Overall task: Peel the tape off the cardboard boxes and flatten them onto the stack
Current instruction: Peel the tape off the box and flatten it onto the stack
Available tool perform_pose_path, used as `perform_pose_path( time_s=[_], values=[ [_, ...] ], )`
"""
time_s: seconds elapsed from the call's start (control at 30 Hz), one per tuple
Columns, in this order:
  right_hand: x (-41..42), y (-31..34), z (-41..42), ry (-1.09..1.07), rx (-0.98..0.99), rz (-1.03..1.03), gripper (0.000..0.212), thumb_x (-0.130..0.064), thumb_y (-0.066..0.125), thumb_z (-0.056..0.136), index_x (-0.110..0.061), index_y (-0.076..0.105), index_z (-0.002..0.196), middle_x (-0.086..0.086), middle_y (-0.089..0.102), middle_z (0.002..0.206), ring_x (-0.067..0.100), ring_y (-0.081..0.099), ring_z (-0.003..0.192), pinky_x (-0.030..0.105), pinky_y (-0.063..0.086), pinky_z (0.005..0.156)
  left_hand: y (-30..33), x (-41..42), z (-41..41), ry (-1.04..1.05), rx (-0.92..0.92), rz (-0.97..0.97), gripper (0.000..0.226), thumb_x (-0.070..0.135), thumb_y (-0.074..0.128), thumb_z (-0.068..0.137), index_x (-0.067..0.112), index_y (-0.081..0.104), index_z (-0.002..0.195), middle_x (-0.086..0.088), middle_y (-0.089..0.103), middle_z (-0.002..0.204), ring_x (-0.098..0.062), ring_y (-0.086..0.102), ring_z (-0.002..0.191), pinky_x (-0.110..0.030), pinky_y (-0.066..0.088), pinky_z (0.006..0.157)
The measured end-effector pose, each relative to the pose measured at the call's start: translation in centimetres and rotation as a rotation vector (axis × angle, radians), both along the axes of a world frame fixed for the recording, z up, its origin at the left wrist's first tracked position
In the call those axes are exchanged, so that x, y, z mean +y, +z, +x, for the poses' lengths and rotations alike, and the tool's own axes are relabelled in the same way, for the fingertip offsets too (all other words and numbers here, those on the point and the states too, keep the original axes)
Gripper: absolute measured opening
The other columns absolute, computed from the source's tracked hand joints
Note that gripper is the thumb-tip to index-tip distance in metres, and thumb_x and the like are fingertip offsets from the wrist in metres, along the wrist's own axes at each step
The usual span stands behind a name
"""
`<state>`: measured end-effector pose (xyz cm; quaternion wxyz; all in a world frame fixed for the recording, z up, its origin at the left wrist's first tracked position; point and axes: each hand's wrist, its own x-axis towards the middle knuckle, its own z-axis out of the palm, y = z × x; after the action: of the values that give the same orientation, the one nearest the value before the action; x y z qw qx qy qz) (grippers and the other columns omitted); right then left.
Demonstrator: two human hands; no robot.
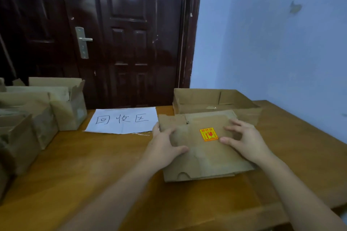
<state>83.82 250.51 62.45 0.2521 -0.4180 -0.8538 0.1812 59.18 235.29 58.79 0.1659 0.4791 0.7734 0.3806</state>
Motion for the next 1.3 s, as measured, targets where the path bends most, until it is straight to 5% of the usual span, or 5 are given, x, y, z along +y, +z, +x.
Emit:
perform_pose_path(
  time_s=[0.37,0.5,0.73,1.1,1.3],
  values=[
    [7.7,-3.1,4.7,-0.022,-0.203,-0.041,0.052,-0.040,0.081,0.083,-0.020,0.069,0.130,0.002,0.052,0.150,0.025,0.038,0.141,0.037,0.028,0.117,-2.4,6.8,6.2,-0.215,0.139,-0.155,0.073,0.051,0.068,0.095,0.028,0.037,0.157,0.010,-0.034,0.164,-0.028,0.030,0.150,-0.044,0.031,0.120],
    [8.0,-6.0,5.1,-0.008,-0.161,-0.061,0.042,-0.042,0.067,0.094,-0.019,0.068,0.129,-0.001,0.058,0.143,0.017,0.047,0.131,0.021,0.029,0.101,-3.9,6.9,6.5,-0.216,0.374,-0.254,0.058,0.063,0.038,0.104,0.043,0.029,0.158,0.005,-0.002,0.173,-0.034,0.014,0.154,-0.056,0.013,0.123],
    [8.0,-5.7,5.1,-0.024,-0.315,-0.107,0.081,-0.084,0.042,0.078,-0.036,0.053,0.142,-0.011,0.043,0.150,0.020,0.040,0.136,0.038,0.036,0.110,-4.6,6.8,6.1,-0.261,0.540,-0.231,0.057,0.066,0.024,0.105,0.044,0.027,0.157,0.005,0.025,0.168,-0.026,0.014,0.155,-0.052,0.011,0.123],
    [6.3,-3.6,3.3,-0.113,-0.453,-0.027,0.063,-0.051,0.062,0.096,-0.023,0.048,0.150,0.003,0.033,0.161,0.027,0.032,0.146,0.043,0.036,0.114,-3.3,5.0,5.1,-0.309,0.471,-0.211,0.061,0.066,0.036,0.102,0.042,0.031,0.158,0.008,0.025,0.167,-0.022,0.018,0.154,-0.050,0.016,0.122],
    [-0.9,-1.4,-4.8,0.209,-0.372,0.146,0.054,-0.034,0.056,0.102,-0.033,0.041,0.153,-0.005,0.036,0.161,0.018,0.037,0.145,0.033,0.033,0.116,-0.1,-0.2,0.5,-0.176,0.506,-0.187,0.063,0.059,0.046,0.103,0.035,0.031,0.160,0.009,0.028,0.168,-0.018,0.026,0.153,-0.042,0.023,0.123]
  ],
)
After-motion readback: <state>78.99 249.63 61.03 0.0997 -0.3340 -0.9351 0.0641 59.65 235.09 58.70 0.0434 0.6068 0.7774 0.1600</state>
